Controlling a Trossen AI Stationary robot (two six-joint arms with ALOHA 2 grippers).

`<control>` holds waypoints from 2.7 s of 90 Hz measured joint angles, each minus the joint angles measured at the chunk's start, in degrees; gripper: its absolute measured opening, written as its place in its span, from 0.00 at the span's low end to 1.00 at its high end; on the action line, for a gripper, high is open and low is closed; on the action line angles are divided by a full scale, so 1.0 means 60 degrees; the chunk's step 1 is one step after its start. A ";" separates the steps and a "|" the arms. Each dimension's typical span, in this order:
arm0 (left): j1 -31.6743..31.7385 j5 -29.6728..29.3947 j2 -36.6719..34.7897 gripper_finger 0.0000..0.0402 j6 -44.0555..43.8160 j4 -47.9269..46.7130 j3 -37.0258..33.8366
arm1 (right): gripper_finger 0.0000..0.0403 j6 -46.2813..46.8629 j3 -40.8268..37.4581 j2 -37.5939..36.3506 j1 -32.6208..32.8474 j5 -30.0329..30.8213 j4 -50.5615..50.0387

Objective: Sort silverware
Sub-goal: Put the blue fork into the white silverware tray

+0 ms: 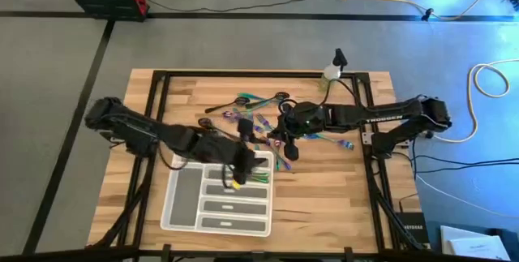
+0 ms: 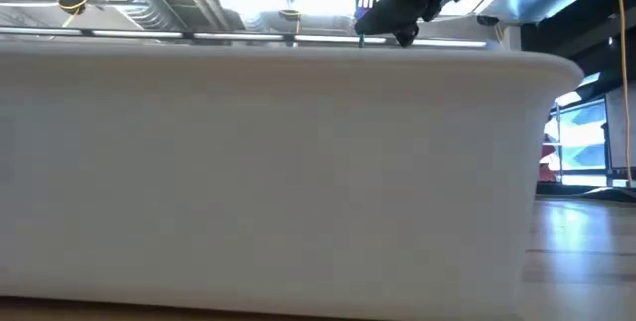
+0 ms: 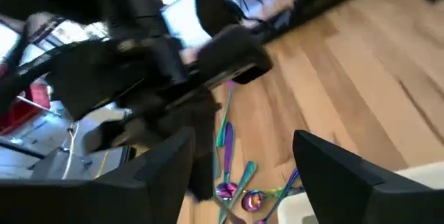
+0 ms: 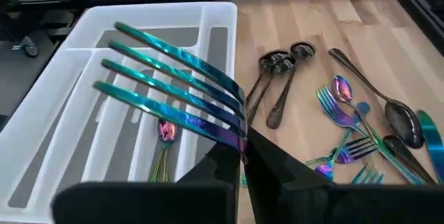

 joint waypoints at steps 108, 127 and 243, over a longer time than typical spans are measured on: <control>0.0684 -0.1667 0.1328 0.40 0.0181 -0.1393 0.1608 | 0.00 -0.0007 0.0000 0.0000 -0.0004 0.0004 -0.0136; 0.0841 -0.1501 0.1576 0.37 0.0237 -0.1277 0.1608 | 0.00 -0.0007 0.0000 0.0000 -0.0004 0.0007 -0.0136; 0.0736 -0.3061 0.1649 0.00 0.0085 -0.1433 0.1608 | 0.45 -0.0926 0.0007 -0.0339 0.0007 0.0307 -0.0177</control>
